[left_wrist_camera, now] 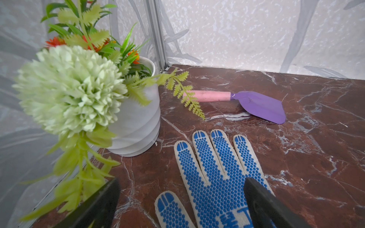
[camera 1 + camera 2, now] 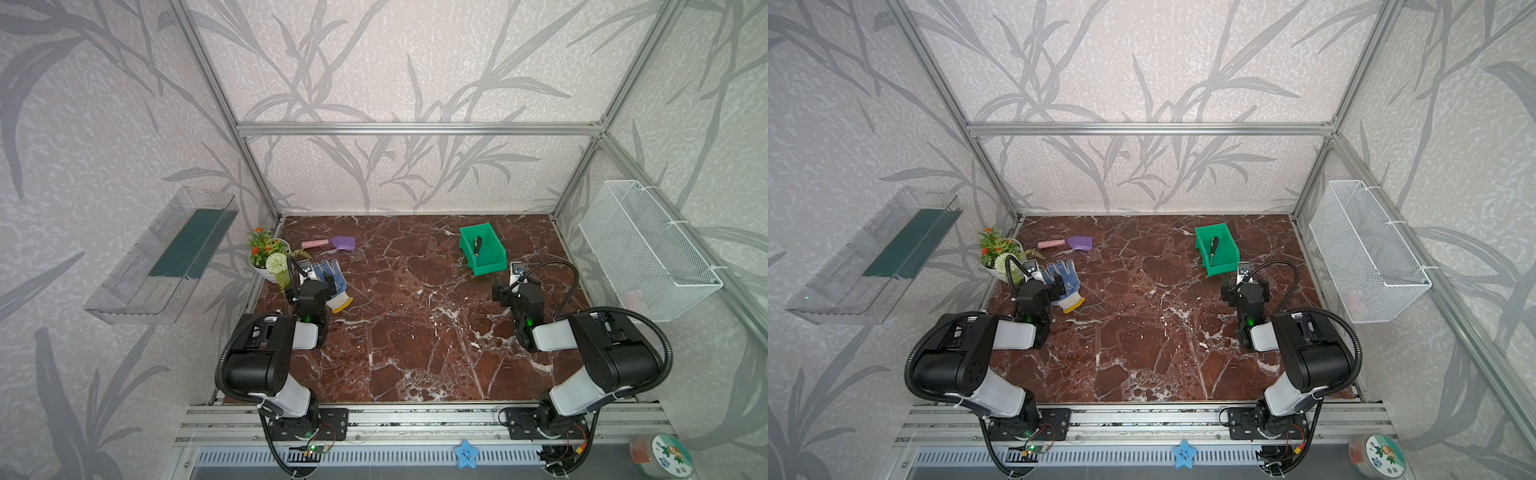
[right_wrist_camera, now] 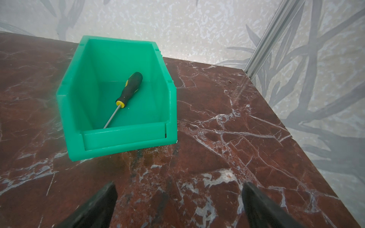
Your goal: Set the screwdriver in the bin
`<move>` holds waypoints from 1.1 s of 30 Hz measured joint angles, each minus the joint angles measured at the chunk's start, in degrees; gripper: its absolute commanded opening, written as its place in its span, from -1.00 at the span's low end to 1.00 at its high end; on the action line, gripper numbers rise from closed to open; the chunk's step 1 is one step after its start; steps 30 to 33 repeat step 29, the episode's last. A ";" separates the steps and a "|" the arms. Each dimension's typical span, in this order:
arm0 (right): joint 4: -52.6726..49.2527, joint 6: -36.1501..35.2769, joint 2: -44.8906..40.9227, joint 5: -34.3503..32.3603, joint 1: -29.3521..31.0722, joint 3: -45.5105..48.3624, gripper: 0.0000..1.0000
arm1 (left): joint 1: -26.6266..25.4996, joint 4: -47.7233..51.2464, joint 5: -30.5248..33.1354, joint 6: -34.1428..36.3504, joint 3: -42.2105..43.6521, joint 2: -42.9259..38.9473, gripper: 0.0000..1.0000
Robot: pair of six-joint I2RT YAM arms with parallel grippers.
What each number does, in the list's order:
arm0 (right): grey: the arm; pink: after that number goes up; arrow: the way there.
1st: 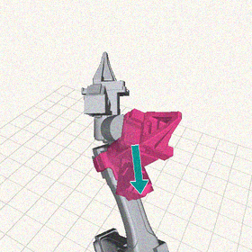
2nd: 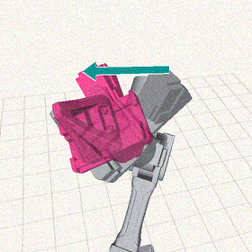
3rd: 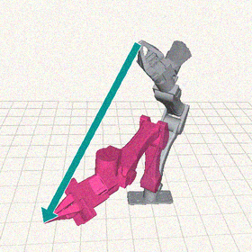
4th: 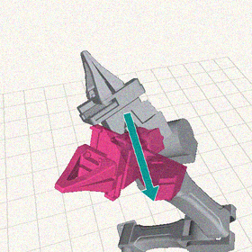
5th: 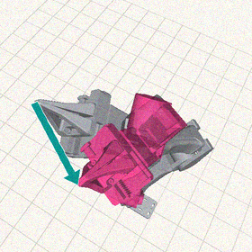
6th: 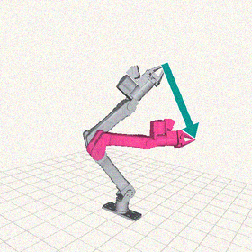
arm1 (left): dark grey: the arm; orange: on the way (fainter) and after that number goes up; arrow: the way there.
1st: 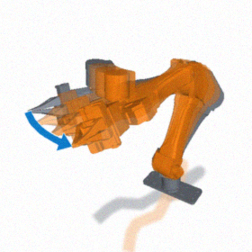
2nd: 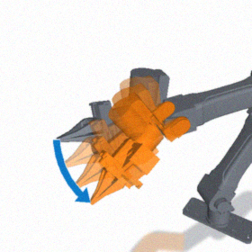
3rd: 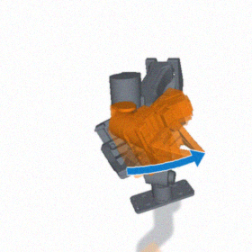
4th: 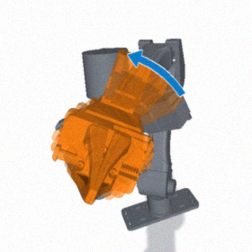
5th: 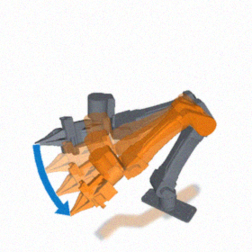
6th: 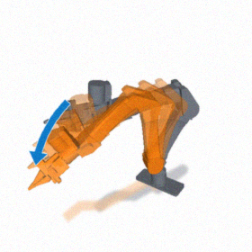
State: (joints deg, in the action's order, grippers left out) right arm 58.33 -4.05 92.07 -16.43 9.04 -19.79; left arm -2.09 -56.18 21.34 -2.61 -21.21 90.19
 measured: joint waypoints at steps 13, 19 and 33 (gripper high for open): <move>-0.37 0.22 0.00 0.28 -0.26 0.00 0.98 | 0.00 0.00 0.00 0.00 0.00 0.00 0.98; -0.50 0.85 0.00 1.09 -0.70 0.00 0.98 | 0.00 0.00 0.00 0.00 0.00 0.00 0.98; -0.79 1.05 0.00 2.14 -1.22 0.00 0.98 | -0.04 0.00 0.00 0.00 0.00 0.00 0.98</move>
